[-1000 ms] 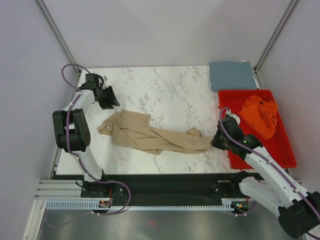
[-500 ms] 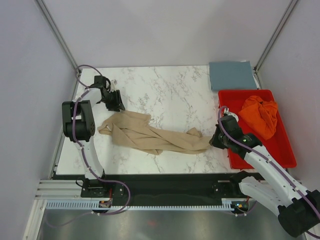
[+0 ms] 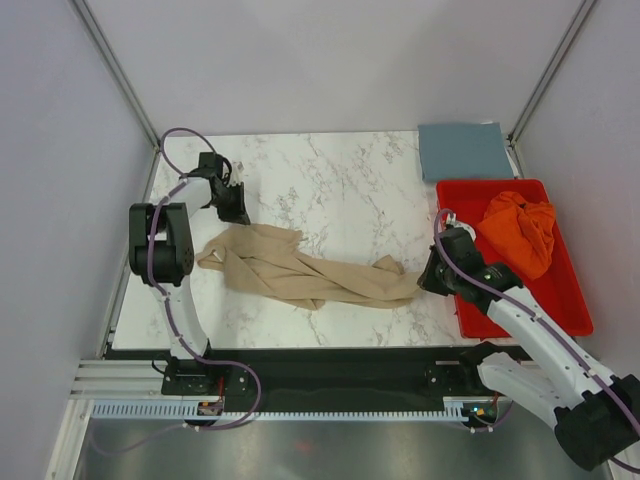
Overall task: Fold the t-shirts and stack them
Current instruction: Flatten the tshirt out, then fold the tshirt
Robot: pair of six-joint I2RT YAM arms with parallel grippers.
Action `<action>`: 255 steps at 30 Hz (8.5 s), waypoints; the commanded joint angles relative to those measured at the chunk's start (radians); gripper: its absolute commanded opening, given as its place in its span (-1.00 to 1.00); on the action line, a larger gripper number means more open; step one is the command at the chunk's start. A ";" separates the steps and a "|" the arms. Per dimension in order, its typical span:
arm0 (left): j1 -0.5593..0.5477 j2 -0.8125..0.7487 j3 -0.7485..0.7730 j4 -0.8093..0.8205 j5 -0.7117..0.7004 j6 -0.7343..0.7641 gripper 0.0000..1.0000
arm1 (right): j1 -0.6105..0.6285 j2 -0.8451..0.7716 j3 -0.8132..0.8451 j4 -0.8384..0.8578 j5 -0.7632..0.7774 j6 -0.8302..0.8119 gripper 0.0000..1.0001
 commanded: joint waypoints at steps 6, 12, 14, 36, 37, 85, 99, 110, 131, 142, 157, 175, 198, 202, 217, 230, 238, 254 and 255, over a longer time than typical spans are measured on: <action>-0.018 -0.348 0.041 -0.017 0.032 -0.128 -0.95 | 0.000 0.114 0.220 -0.027 0.031 0.046 -0.17; -0.018 -0.584 0.117 -0.014 0.095 -0.169 -0.95 | 0.000 0.267 0.361 0.014 0.065 0.019 -0.08; -0.018 -0.655 0.121 -0.014 0.097 -0.169 -0.95 | 0.000 0.316 0.364 0.037 0.043 -0.015 -0.08; -0.016 -0.746 0.108 -0.010 0.011 -0.162 -0.95 | 0.000 0.123 0.086 -0.130 0.083 0.433 0.00; -0.016 -0.738 0.117 -0.010 0.015 -0.166 -0.95 | 0.000 0.111 0.074 -0.133 0.077 0.447 0.00; -0.016 -0.733 0.064 -0.007 0.061 -0.186 -0.95 | 0.009 -0.147 -0.139 0.007 0.178 0.579 -1.00; 0.001 -0.539 0.747 0.004 -0.121 -0.152 -0.95 | -0.011 0.331 0.935 0.186 0.401 0.076 -1.00; 0.001 -0.781 0.790 0.012 -0.225 -0.131 -0.95 | -0.012 0.326 1.243 0.152 0.335 0.028 -1.00; 0.001 -1.037 0.451 0.015 -0.112 -0.168 -0.95 | -0.011 0.115 1.100 0.047 0.289 0.091 -1.00; 0.063 -0.503 0.699 0.021 -0.150 -0.158 -0.95 | -0.038 0.669 1.284 0.346 0.145 -0.113 -1.00; 0.205 -0.570 0.745 0.176 -0.002 -0.175 -0.96 | -0.267 0.754 1.422 0.444 -0.141 -0.007 -1.00; 0.195 -1.471 -0.761 0.142 -0.019 -0.390 -0.95 | -0.269 0.257 0.120 0.387 -0.119 -0.090 -1.00; 0.074 -1.514 -0.826 0.142 -0.019 -0.390 -0.95 | -0.267 0.051 -0.058 0.198 -0.075 -0.029 -1.00; 0.076 -1.431 -0.786 0.142 -0.019 -0.390 -0.95 | -0.269 0.121 -0.012 0.223 -0.021 -0.036 -1.00; 0.079 -1.053 -0.622 0.162 -0.367 -0.380 -0.95 | -0.278 0.439 0.218 0.303 -0.001 -0.167 -1.00; 0.083 -0.859 -0.533 0.309 -0.141 -0.145 -0.95 | -0.287 0.560 0.333 0.300 0.026 -0.187 -1.00; 0.093 -0.778 -0.453 0.328 -0.183 -0.050 -0.95 | -0.298 0.591 0.344 0.291 0.049 -0.198 -1.00; 0.099 -0.577 -0.307 0.354 -0.106 0.019 -0.95 | -0.298 0.646 0.421 0.295 0.029 -0.237 -1.00; 0.102 -0.568 -0.301 0.354 -0.106 0.025 -0.95 | -0.298 0.652 0.424 0.295 0.031 -0.237 -1.00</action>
